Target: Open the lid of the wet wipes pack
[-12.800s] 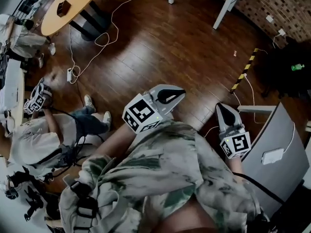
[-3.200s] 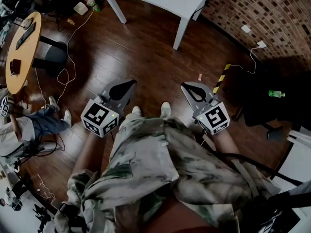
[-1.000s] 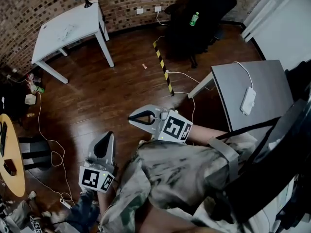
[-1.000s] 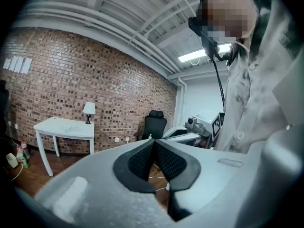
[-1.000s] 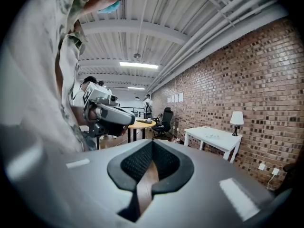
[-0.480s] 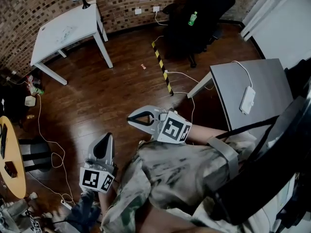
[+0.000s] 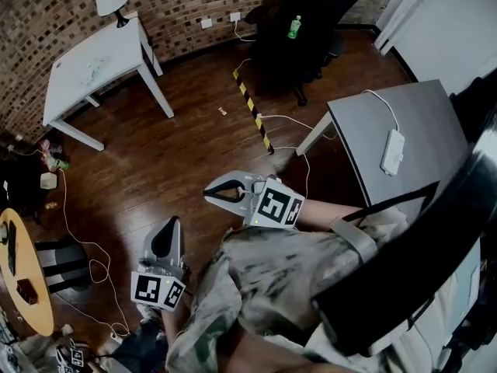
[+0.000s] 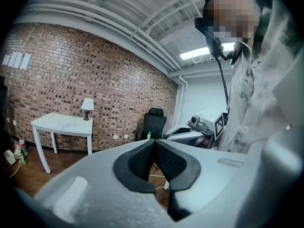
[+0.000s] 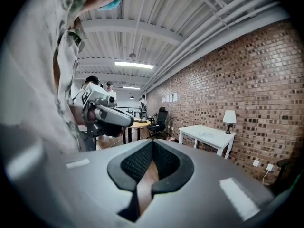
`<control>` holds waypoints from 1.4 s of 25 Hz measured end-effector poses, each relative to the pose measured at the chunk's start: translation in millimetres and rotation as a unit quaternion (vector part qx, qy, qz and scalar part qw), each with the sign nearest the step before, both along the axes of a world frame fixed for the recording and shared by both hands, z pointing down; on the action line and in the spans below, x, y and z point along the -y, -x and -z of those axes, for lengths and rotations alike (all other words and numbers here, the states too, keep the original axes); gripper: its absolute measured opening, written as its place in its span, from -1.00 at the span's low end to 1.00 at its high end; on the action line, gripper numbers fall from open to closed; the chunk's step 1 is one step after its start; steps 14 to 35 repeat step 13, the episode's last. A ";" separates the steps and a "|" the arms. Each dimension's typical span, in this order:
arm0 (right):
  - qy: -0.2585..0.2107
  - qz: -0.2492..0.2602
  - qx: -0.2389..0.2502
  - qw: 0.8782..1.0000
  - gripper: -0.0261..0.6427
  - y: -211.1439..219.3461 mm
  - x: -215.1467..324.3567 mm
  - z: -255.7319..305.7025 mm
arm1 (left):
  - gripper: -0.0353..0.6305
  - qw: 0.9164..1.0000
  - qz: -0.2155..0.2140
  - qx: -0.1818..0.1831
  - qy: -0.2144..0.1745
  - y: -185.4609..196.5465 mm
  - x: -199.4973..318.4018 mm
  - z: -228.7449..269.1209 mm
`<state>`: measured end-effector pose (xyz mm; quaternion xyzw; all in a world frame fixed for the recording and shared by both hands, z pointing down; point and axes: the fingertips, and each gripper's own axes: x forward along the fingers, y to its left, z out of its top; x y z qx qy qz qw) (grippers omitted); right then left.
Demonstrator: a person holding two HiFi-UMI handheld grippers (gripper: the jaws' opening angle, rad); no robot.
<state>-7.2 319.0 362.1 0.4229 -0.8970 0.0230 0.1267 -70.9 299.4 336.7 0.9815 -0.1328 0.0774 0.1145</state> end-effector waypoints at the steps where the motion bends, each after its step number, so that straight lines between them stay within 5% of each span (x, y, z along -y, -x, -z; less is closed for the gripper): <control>1: 0.003 -0.001 0.006 1.000 -0.90 -2.2 0.5 -0.4 | -0.89 1.000 -0.003 -0.001 -0.001 -2.8 -0.3 1.4; 35: 0.020 -0.001 0.015 1.000 -0.90 -1.5 7.2 -6.3 | -0.89 1.000 -0.014 0.000 0.007 -10.5 4.3 1.9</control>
